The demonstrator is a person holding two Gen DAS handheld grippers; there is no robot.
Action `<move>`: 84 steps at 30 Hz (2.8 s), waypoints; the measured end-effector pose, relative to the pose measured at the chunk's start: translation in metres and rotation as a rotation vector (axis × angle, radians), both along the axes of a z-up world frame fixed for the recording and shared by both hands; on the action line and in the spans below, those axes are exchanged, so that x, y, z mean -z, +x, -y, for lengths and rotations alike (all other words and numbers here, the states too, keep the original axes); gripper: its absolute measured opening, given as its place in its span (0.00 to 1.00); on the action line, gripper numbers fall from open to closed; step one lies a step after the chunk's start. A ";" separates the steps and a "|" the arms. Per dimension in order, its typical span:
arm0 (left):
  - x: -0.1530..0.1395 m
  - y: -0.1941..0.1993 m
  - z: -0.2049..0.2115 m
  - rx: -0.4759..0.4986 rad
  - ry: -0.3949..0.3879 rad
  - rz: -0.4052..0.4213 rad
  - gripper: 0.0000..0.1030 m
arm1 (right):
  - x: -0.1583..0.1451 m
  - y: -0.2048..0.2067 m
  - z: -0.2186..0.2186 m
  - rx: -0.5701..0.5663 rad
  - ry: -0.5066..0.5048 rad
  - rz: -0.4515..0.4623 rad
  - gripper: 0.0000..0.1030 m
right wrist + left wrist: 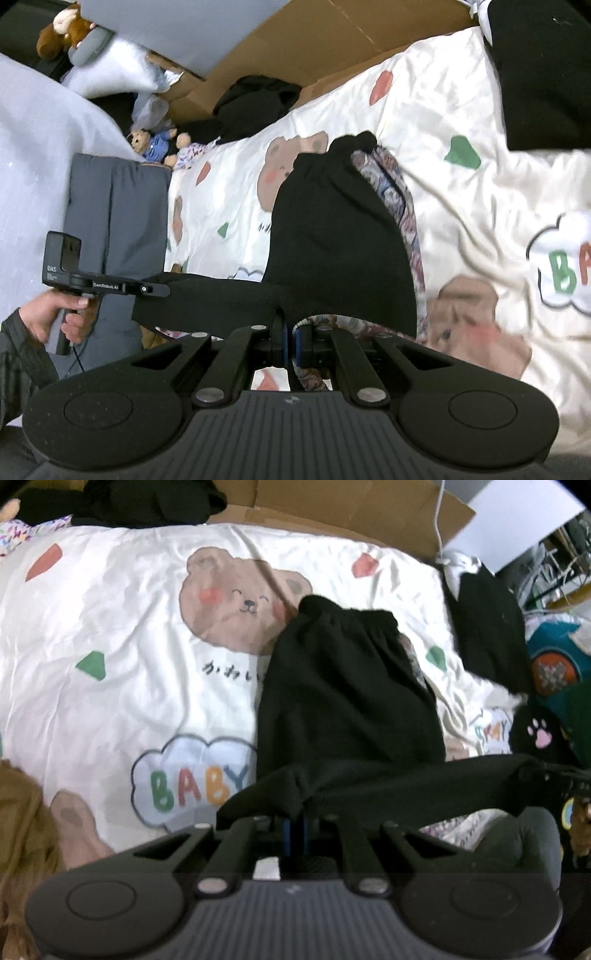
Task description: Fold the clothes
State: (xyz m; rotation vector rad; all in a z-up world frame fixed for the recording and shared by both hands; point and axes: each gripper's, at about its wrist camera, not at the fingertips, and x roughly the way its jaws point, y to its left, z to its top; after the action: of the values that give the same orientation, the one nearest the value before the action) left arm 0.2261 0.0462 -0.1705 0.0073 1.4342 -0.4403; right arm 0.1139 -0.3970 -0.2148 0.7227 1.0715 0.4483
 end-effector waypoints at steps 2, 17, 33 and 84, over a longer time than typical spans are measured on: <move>0.007 0.011 -0.001 -0.002 -0.005 -0.005 0.06 | 0.004 0.010 0.000 0.002 -0.014 -0.001 0.04; 0.073 0.083 0.004 -0.010 -0.073 -0.033 0.07 | 0.052 0.061 0.004 0.094 -0.051 -0.090 0.04; 0.120 0.112 -0.009 -0.056 -0.158 -0.034 0.07 | 0.093 0.110 0.010 0.081 -0.069 -0.142 0.04; 0.146 0.081 -0.039 -0.177 -0.286 -0.094 0.38 | 0.113 0.084 0.002 0.152 0.050 -0.145 0.29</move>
State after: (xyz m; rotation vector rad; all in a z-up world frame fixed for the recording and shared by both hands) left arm 0.3075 0.0849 -0.3163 -0.3722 1.4390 -0.5001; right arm 0.1984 -0.3989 -0.3280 0.8846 1.1348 0.2964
